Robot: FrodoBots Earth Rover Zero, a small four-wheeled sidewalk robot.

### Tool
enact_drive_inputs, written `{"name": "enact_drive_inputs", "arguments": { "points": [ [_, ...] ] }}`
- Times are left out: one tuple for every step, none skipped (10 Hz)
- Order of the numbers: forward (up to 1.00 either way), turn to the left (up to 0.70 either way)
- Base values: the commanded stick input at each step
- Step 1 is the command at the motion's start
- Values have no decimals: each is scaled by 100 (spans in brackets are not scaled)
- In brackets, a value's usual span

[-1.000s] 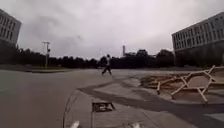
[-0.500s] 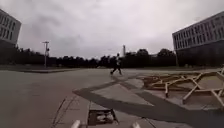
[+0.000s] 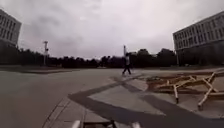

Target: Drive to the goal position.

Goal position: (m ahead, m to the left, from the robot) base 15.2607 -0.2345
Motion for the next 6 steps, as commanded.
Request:
{"name": "enact_drive_inputs", "arguments": {
  "points": [
    [70,0],
    [70,0],
    [70,0],
    [70,0],
    [70,0],
    [70,0]
  ]
}}
